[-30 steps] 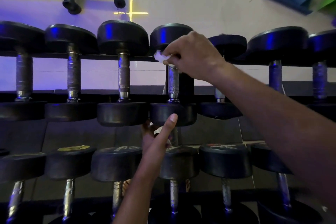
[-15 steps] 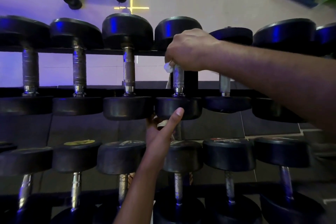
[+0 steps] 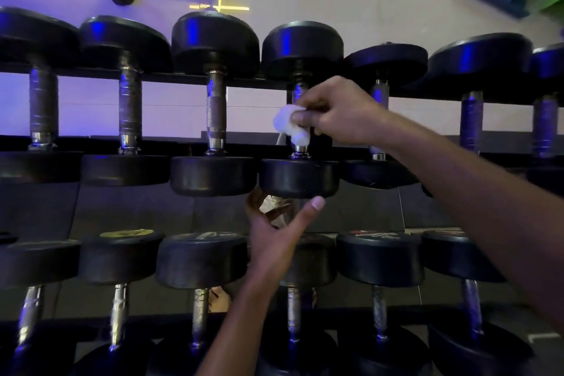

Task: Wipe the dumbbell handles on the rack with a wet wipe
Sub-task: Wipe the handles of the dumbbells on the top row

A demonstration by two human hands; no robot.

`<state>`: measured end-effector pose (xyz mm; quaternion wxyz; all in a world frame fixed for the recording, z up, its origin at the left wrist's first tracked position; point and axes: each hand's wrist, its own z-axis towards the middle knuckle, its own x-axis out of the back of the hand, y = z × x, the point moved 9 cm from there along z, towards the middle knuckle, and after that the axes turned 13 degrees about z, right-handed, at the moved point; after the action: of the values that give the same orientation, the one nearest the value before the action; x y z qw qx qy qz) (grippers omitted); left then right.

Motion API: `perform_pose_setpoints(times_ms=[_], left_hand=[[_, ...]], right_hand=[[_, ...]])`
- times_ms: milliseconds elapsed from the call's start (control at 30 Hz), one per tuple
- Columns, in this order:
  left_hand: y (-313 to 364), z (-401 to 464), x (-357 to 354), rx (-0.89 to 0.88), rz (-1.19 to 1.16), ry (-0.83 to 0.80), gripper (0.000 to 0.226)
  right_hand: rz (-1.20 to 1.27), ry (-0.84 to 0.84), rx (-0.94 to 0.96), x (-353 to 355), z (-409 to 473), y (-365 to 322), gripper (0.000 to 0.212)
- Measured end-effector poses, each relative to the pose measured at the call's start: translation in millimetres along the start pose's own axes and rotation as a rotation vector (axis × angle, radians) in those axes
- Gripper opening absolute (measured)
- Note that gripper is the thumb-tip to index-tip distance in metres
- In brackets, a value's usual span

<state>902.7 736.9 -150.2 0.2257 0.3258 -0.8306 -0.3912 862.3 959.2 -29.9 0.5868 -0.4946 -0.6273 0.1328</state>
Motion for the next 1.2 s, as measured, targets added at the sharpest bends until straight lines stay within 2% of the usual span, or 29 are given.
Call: perform_pose_setpoints(times_ms=[100, 200, 300, 433, 567, 633, 700, 733, 767, 867, 933, 1067, 1133, 1200], left_hand=[[-5.9, -5.6, -6.7, -0.01, -0.026, 0.044, 0.127], [2.0, -7.0, -12.5, -0.037, -0.059, 0.095, 0.108], [8.7, -1.8, -16.7, -0.059, -0.089, 0.146, 0.089], [-0.6, 8.5, -15.7, -0.07, -0.179, 0.232, 0.095], [-14.3, 19.2, -14.1, -0.049, -0.313, 0.225, 0.105], [-22.0, 25.5, -14.2, -0.005, -0.382, 0.194, 0.095], [-28.0, 31.4, -21.0, 0.07, -0.566, 0.115, 0.077], [-29.4, 33.1, -27.6, 0.126, -0.657, 0.061, 0.077], [-29.0, 33.5, -35.7, 0.182, -0.736, 0.009, 0.086], [-19.6, 25.5, -57.6, 0.293, -0.874, -0.122, 0.138], [-13.0, 18.8, -69.5, 0.337, -0.93, -0.217, 0.146], [-12.4, 8.3, -62.7, 0.32, -0.893, -0.265, 0.133], [-17.6, 8.2, -51.2, 0.252, -0.746, -0.207, 0.128], [-20.9, 9.9, -42.5, 0.181, -0.577, -0.137, 0.111]], right_hand=[[0.32, 0.22, -0.035, 15.7, -22.4, 22.6, 0.013], [0.663, 0.344, -0.072, 25.5, -34.7, 36.3, 0.013], [0.922, 0.369, -0.088, 32.3, -38.8, 42.1, 0.024], [0.699, 0.433, -0.052, 40.9, -38.8, 44.0, 0.02], [0.499, 0.409, -0.023, 40.1, -37.2, 47.8, 0.017], [0.448, 0.405, -0.002, 39.1, -36.1, 48.2, 0.015], [0.369, 0.43, 0.028, 39.7, -35.4, 46.4, 0.013], [0.319, 0.44, 0.045, 39.8, -34.6, 44.5, 0.012], [0.262, 0.448, 0.072, 39.9, -34.1, 40.3, 0.013], [0.051, 0.505, 0.202, 37.8, -32.5, 23.5, 0.016], [-0.059, 0.578, 0.255, 36.1, -30.7, 14.9, 0.02], [-0.069, 0.671, 0.288, 31.6, -22.3, 10.2, 0.021], [-0.012, 0.709, 0.287, 32.1, -18.3, 15.0, 0.019], [0.047, 0.712, 0.288, 30.1, -14.9, 19.7, 0.018]])
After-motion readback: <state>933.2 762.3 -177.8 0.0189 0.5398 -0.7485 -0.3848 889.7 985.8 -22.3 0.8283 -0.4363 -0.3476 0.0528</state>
